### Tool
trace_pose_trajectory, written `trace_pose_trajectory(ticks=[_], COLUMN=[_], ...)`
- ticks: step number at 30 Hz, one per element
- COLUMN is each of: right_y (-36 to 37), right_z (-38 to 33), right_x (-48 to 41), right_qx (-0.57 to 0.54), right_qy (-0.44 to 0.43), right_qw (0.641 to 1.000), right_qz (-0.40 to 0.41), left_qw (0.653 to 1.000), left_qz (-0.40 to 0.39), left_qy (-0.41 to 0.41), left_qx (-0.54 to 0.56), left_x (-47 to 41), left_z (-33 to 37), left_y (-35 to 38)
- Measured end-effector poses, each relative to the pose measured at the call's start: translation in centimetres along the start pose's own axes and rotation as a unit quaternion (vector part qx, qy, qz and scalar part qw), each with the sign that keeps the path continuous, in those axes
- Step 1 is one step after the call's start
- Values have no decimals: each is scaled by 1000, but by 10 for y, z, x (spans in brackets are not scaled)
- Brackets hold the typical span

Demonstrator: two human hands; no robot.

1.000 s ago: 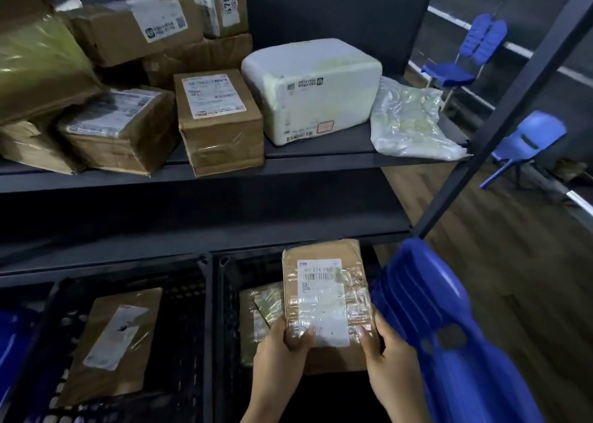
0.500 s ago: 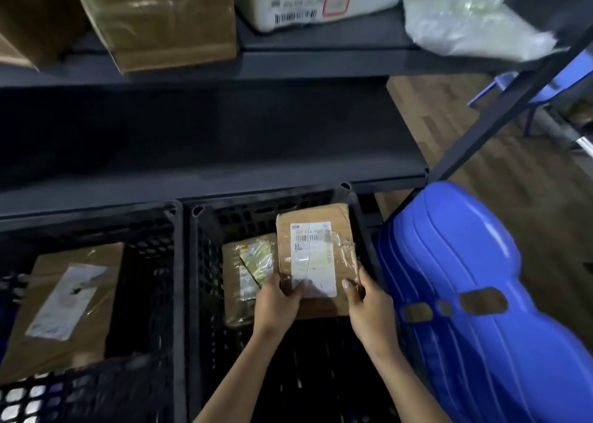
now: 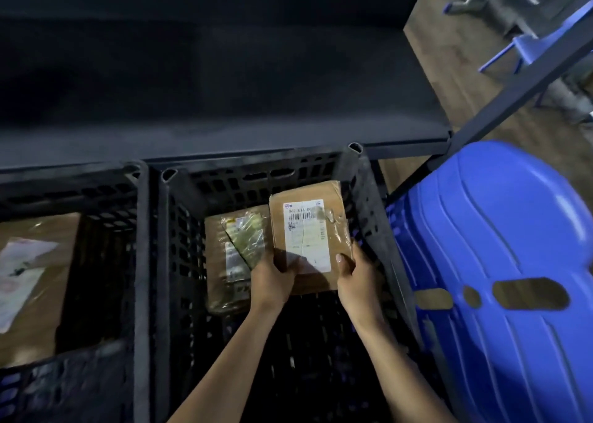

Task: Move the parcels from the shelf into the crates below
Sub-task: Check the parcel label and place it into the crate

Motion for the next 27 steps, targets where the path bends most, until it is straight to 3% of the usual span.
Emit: trace_pose_trajectory(ticks=[8, 13, 19, 21, 24, 27], right_y=[25, 39, 45, 43, 35, 27], right_z=[17, 30, 38, 34, 28, 32], right_x=[-22, -26, -27, -24, -14, -6], right_qx=[64, 36, 71, 111, 183, 278], right_qy=[11, 27, 11, -17, -134, -225], right_qw=[998, 999, 997, 994, 974, 930], right_qz=[17, 4, 18, 19, -2, -89], left_qw=[999, 998, 999, 996, 984, 931], left_qz=[12, 29, 13, 17, 38, 11], left_qy=[37, 44, 16, 42, 118, 261], left_qx=[-23, 32, -48, -72, -130, -256], left_x=[-7, -2, -4, -3, 3, 14], left_z=[-4, -4, -11, -10, -7, -8], left_y=[15, 26, 37, 37, 29, 23])
Point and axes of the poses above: each hand's wrist, its own x-axis away from the middle knuckle, its own y-axis out of the palm, z = x × y, the point moved 1 cm from there along -x, towards the middle knuckle, and after that the axes turned 8 degrees about z, right-handed, at the moved point
